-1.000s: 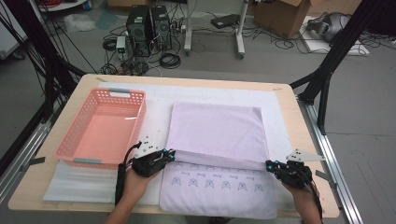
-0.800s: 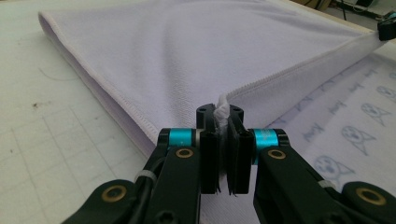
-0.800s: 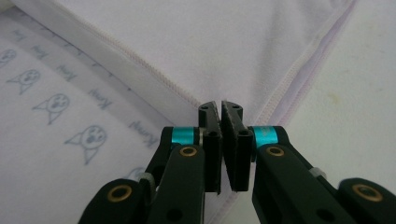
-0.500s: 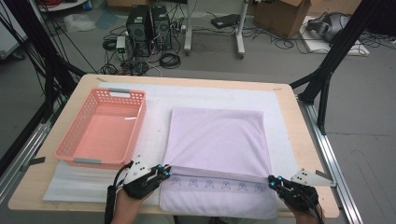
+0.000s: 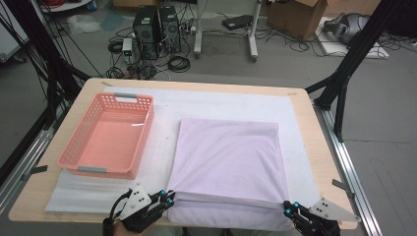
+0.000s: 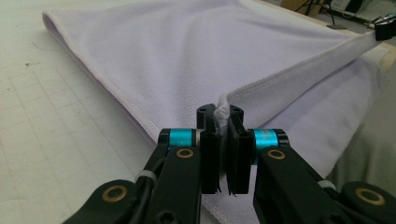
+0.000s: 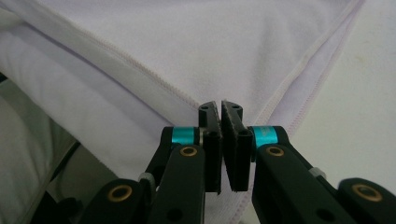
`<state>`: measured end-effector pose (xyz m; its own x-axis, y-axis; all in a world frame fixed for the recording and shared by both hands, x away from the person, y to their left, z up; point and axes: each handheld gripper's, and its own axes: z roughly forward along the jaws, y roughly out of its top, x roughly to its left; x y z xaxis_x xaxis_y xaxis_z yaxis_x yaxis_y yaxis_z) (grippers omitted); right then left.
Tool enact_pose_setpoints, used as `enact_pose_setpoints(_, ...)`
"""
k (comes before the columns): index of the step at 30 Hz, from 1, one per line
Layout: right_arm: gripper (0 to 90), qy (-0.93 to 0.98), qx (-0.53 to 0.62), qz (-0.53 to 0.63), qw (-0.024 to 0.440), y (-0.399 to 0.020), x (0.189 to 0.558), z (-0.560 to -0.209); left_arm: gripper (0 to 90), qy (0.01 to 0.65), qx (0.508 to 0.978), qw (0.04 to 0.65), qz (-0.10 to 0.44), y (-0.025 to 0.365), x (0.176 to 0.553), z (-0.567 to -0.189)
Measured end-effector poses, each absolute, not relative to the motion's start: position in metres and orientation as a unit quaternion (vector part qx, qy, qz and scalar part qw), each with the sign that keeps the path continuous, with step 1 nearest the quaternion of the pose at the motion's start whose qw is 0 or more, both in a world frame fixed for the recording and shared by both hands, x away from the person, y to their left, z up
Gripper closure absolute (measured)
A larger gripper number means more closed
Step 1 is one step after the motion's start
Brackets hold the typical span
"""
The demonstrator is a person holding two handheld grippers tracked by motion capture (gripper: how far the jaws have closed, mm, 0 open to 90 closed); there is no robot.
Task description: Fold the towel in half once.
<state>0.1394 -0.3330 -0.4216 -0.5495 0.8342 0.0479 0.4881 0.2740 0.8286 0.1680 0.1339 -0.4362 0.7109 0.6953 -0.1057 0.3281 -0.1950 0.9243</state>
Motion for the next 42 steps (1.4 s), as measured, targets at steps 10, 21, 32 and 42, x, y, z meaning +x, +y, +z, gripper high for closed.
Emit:
enact_pose_setpoints(10, 86.5, 0.777, 0.427, 0.417, 0.198, -0.334, 0.126, -0.422, 85.4, 0.335, 0.762, 0.532, 0.156, 0.134, 0.157, -0.439)
enact_pose_setpoints(21, 65.0, 0.765, 0.445, 0.421, 0.197, -0.347, 0.11, -0.422, 48.7, 0.345, 0.765, 0.534, 0.1, 0.137, 0.157, -0.442)
enact_pose_setpoints(32, 62.3, 0.741, 0.465, 0.435, 0.214, -0.346, 0.14, -0.419, 44.7, 0.368, 0.741, 0.543, 0.146, 0.145, 0.189, -0.433)
enact_pose_setpoints(42, 63.4, 0.732, 0.477, 0.433, 0.223, -0.354, 0.196, -0.422, 45.9, 0.381, 0.728, 0.55, 0.152, 0.137, 0.239, -0.43)
